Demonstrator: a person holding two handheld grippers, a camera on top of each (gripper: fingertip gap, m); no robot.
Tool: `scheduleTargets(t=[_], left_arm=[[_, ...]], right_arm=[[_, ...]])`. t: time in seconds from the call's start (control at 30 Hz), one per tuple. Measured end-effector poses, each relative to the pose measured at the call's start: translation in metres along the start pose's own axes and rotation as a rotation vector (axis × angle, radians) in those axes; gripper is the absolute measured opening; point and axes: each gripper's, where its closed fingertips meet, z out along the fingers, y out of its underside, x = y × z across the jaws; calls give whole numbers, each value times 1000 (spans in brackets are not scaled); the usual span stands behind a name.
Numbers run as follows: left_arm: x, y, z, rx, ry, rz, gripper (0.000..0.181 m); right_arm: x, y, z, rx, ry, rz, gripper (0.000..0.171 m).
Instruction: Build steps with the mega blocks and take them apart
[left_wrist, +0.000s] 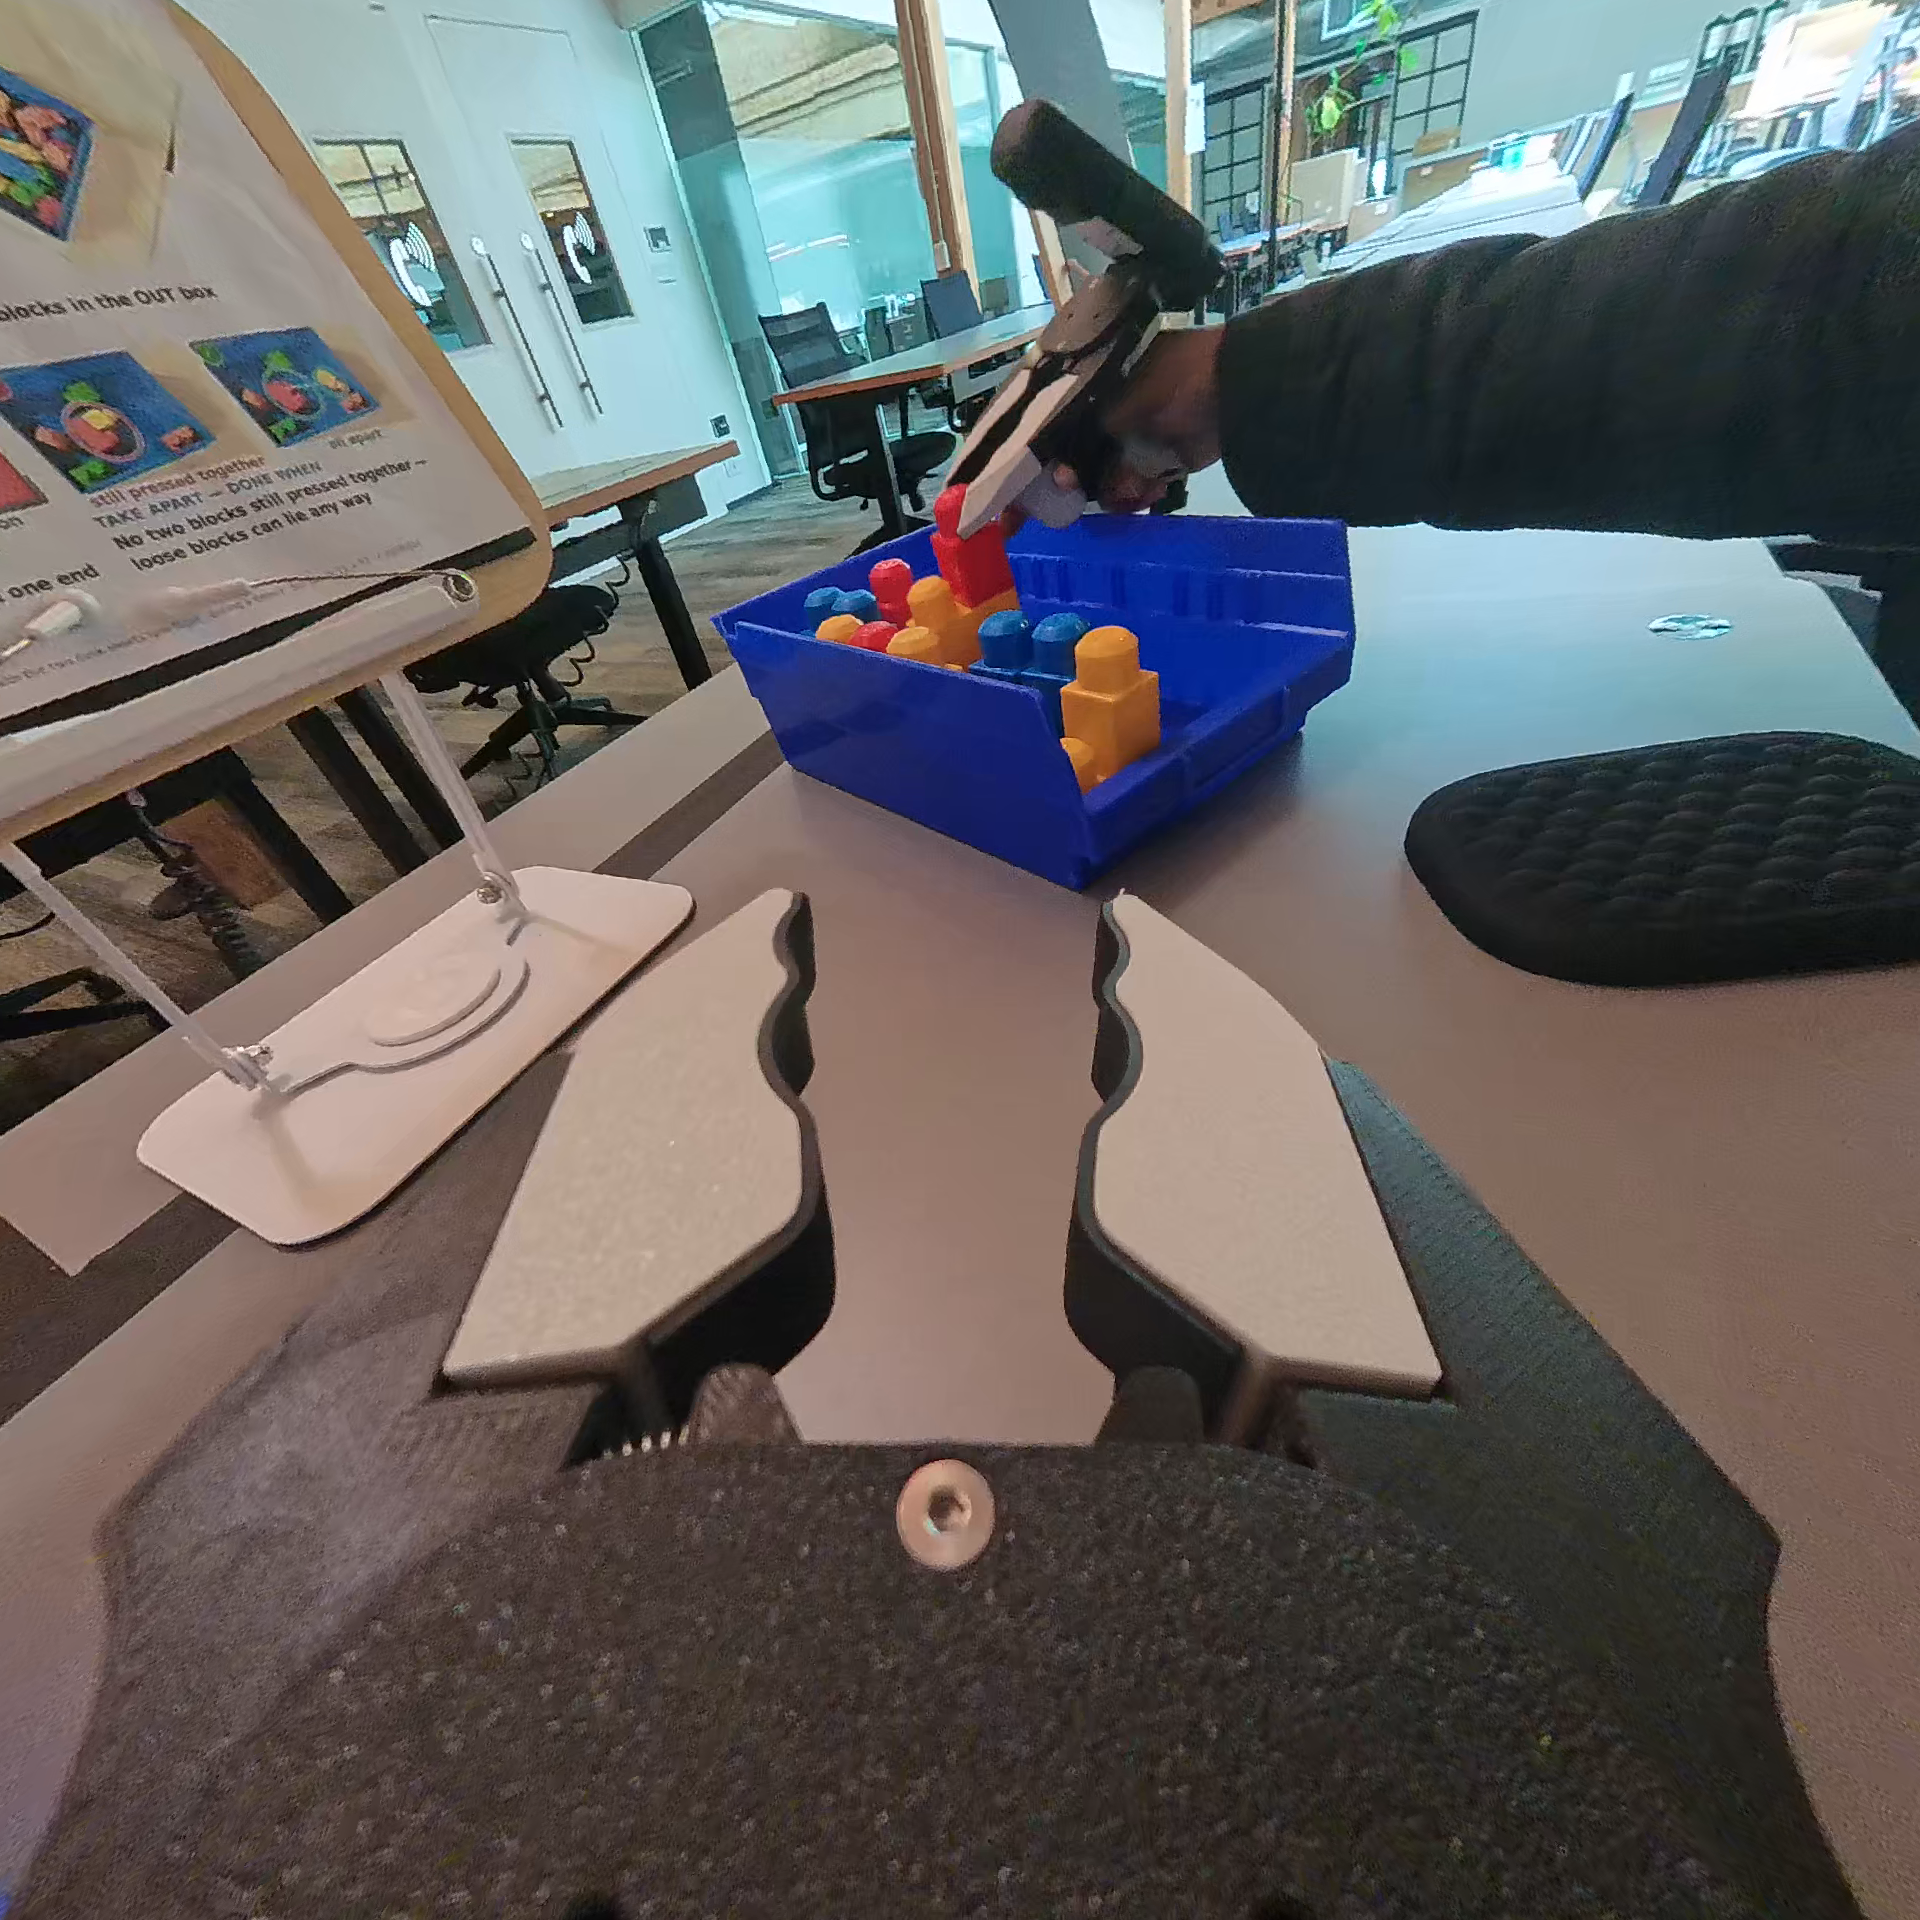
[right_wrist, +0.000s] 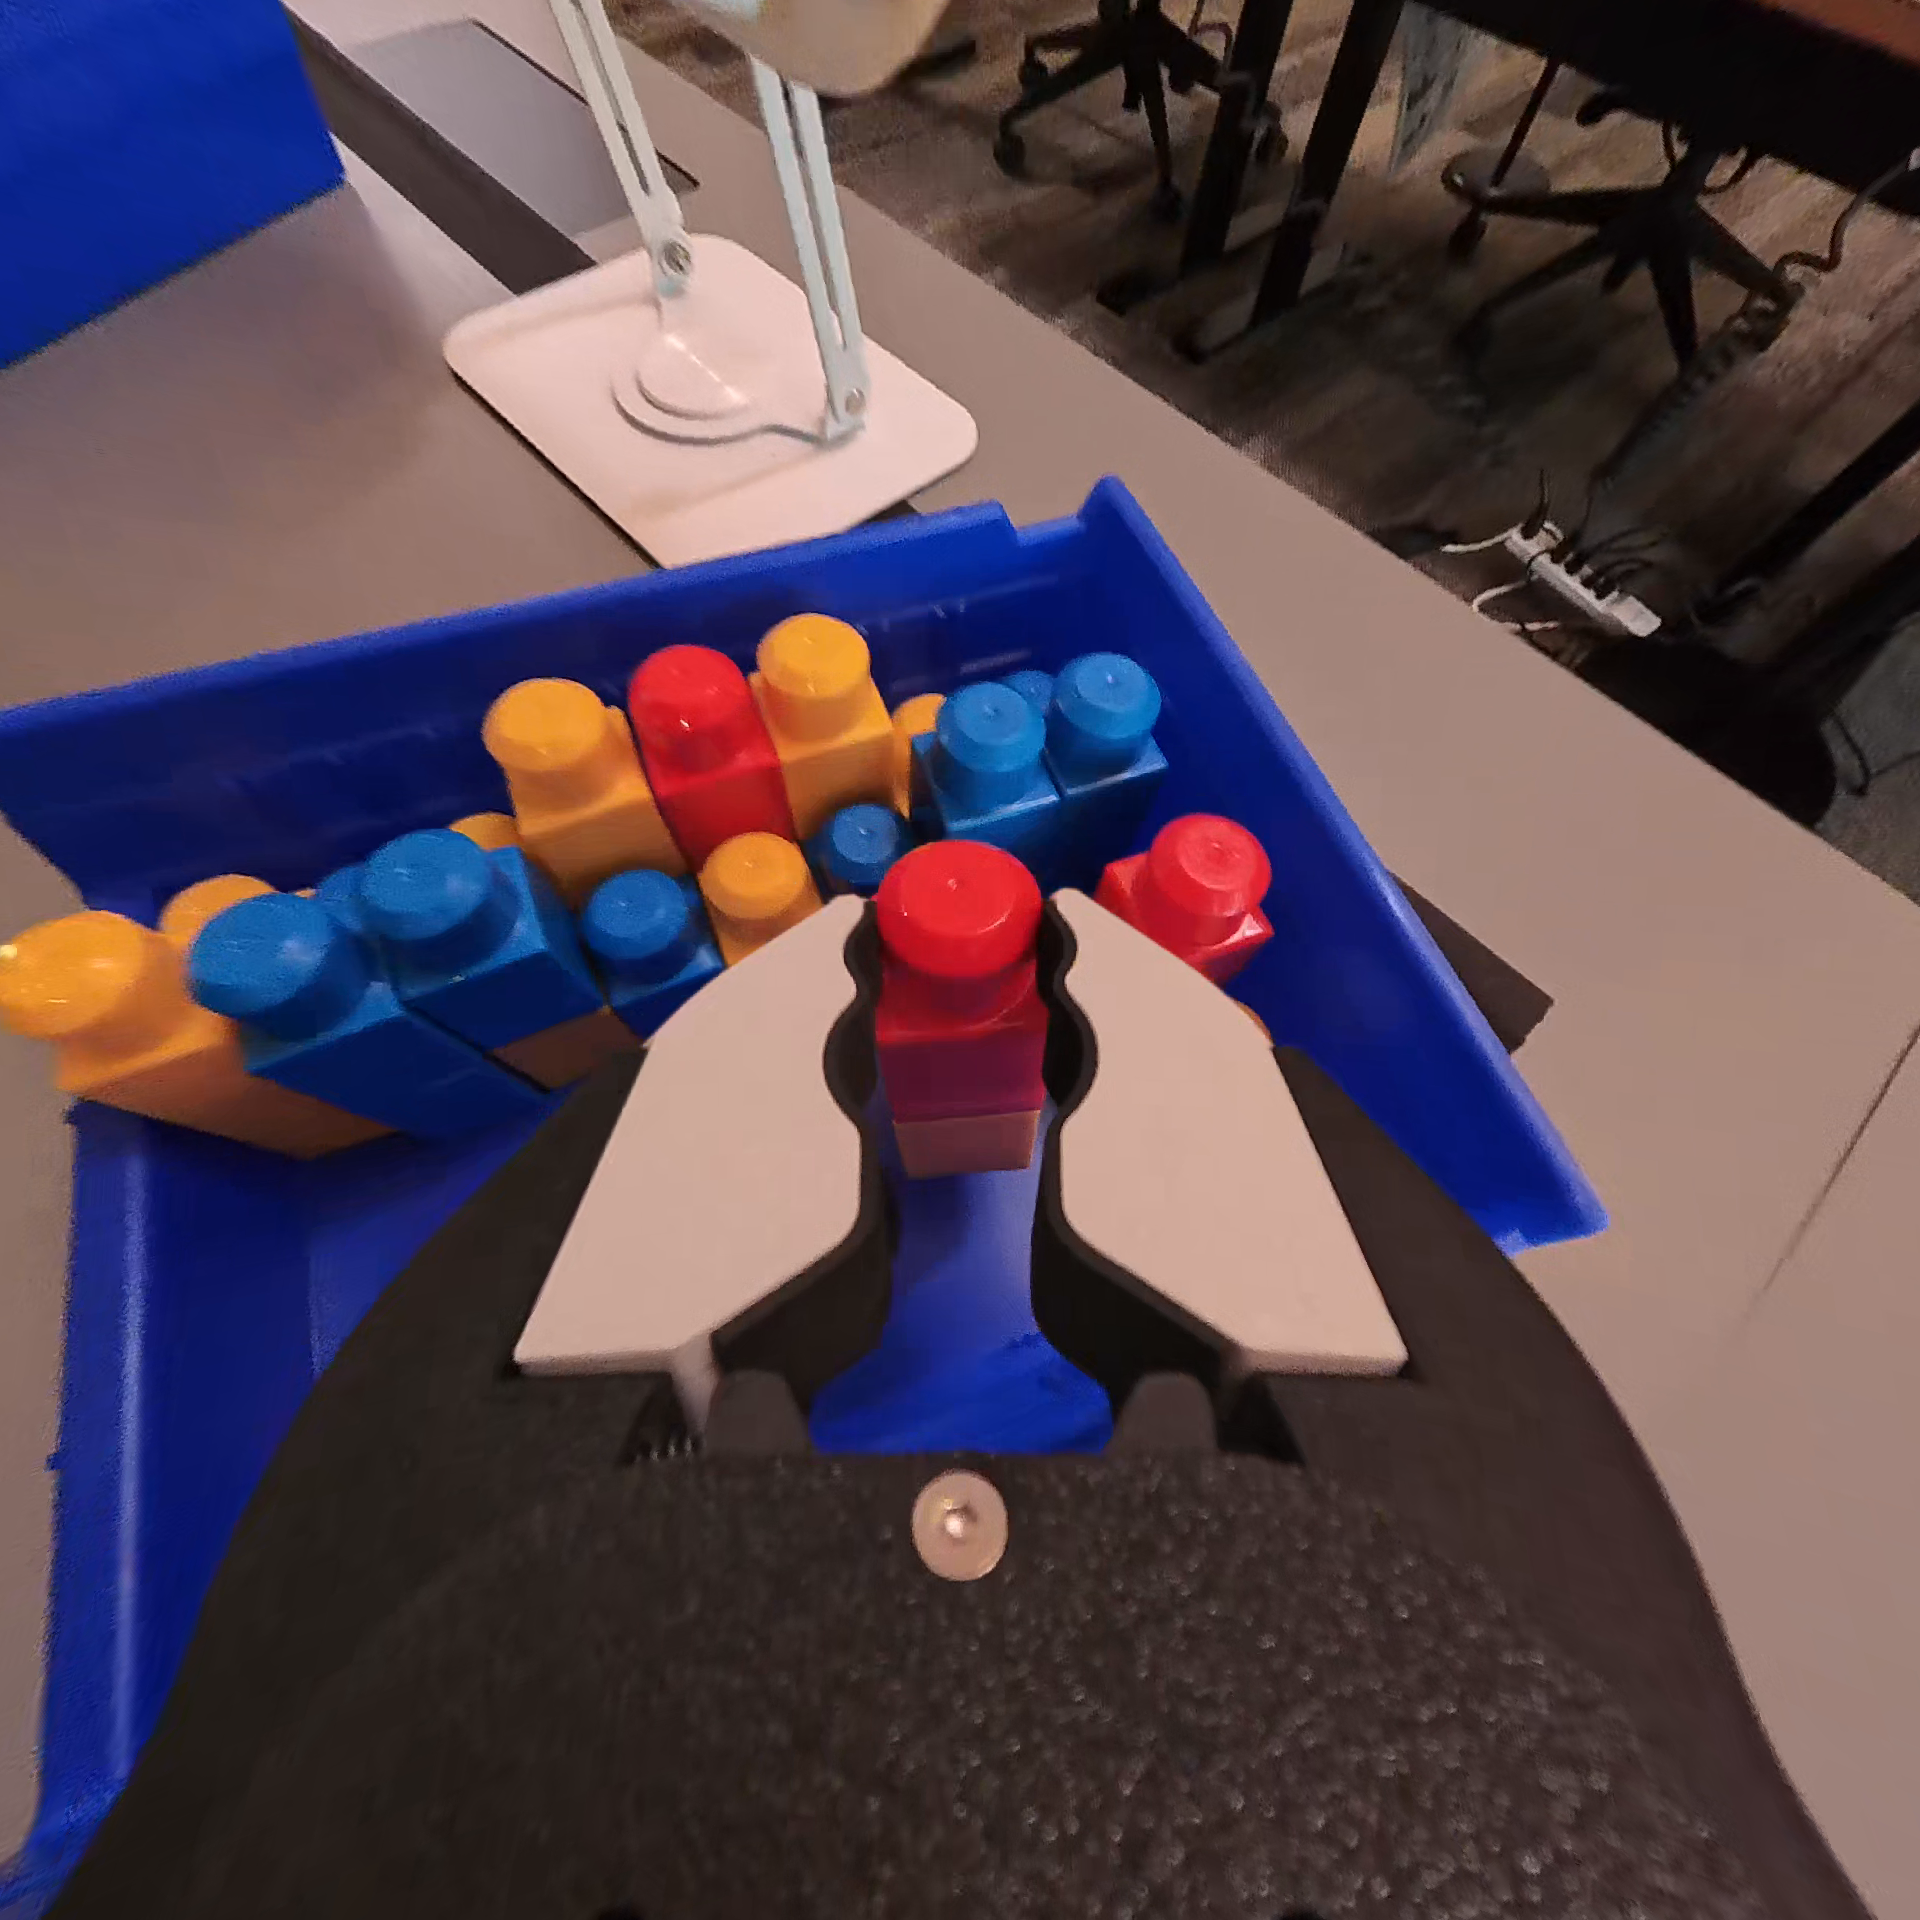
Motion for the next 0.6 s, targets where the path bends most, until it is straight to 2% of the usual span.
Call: scheduleTargets(t=[0.17, 0.33, 0.6], left_arm=[[-2, 2, 1, 6, -8, -10, 51], [-1, 4, 2, 1, -2, -21, 50], [2, 6, 4, -5, 5, -14, 49]], right_arm=[[12, 24, 15, -134, 43, -79, 29], [16, 28, 13, -232, 45, -141, 29], [27, 39, 7, -510, 71, -240, 32]])
